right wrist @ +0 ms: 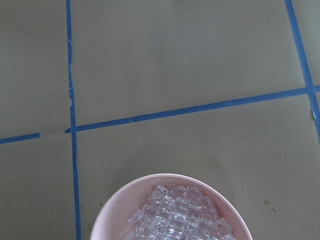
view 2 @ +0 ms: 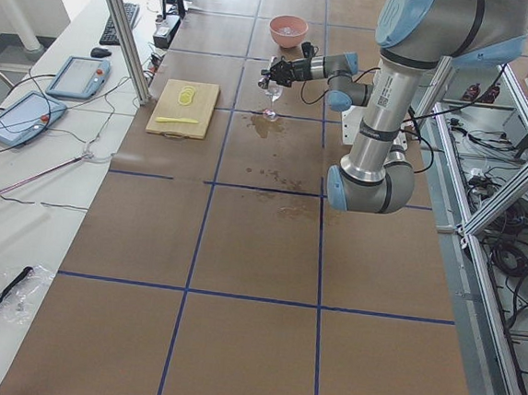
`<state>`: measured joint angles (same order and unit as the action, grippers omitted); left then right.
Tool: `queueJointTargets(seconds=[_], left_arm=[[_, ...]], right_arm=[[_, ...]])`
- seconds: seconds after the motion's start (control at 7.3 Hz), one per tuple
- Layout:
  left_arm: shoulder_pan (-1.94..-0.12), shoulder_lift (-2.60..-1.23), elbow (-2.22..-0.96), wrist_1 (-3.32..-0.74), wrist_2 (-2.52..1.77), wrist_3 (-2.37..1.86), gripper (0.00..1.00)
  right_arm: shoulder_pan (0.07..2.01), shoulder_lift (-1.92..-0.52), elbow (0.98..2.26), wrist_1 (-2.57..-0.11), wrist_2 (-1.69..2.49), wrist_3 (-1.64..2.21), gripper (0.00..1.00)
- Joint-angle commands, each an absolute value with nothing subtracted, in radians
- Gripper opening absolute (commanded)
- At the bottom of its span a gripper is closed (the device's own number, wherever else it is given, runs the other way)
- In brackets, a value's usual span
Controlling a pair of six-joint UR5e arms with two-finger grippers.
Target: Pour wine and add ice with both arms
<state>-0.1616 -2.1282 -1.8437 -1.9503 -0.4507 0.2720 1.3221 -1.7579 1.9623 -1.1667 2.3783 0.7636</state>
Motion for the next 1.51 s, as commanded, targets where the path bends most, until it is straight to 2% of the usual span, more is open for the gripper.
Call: queueJointTargets(seconds=[0.0, 0.96, 1.37], left_arm=[[-0.156, -2.129, -1.845, -1.948, -0.442, 0.369, 0.00], [-0.147, -2.117, -1.871, -2.037, -0.422, 0.384, 0.00], [-0.144, -2.109, -1.870, -2.052, -0.423, 0.126, 0.00]], right_arm=[[1.309, -1.758, 1.977, -1.166, 2.379, 0.792, 1.00], [1.229, -1.758, 1.994, -1.166, 2.326, 0.837, 1.00], [1.137, -1.756, 2.023, -1.166, 2.240, 0.897, 1.00]])
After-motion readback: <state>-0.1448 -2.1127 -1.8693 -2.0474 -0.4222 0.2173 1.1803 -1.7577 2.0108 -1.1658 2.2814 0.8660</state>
